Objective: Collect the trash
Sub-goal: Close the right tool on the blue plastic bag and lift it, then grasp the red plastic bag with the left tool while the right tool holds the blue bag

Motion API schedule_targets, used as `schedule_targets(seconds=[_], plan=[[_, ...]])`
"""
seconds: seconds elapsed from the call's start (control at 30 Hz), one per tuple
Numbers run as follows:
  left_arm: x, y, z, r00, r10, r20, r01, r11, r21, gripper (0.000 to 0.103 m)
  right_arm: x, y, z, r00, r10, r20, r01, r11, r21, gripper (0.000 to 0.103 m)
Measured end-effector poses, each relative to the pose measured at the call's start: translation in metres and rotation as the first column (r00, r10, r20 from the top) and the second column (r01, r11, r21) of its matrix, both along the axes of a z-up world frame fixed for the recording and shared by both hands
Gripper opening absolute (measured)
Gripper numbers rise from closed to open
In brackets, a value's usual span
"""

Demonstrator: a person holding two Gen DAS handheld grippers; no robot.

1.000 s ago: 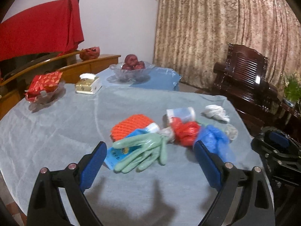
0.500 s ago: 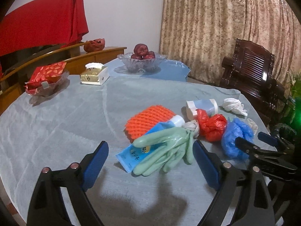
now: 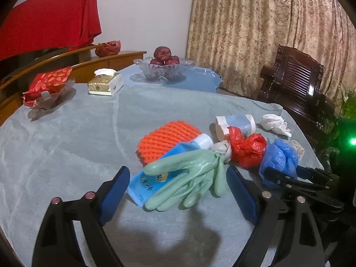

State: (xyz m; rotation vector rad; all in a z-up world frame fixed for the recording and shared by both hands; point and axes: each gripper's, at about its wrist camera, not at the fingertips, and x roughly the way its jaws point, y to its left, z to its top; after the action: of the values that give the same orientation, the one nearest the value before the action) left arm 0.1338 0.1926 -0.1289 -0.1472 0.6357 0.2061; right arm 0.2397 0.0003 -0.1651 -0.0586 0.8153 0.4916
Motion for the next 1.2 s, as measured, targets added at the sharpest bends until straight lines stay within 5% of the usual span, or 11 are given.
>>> schedule_targets(seconds=[0.37, 0.8, 1.2], plan=[[0.006, -0.016, -0.004, 1.0, -0.013, -0.011, 0.012, 1.0, -0.019, 0.083, -0.019, -0.035, 0.021, 0.999, -0.019, 0.036, 0.019, 1.0, 0.013, 0.049], [0.055, -0.076, -0.001, 0.991, -0.136, 0.013, 0.136, 0.99, -0.037, 0.071, 0.0, -0.086, 0.035, 0.991, -0.098, 0.09, 0.099, 0.995, -0.007, 0.05], [0.099, -0.097, -0.028, 0.989, -0.12, -0.082, 0.119, 0.993, -0.018, 0.066, 0.009, -0.104, 0.033, 0.989, -0.119, 0.088, 0.119, 0.993, 0.01, 0.051]])
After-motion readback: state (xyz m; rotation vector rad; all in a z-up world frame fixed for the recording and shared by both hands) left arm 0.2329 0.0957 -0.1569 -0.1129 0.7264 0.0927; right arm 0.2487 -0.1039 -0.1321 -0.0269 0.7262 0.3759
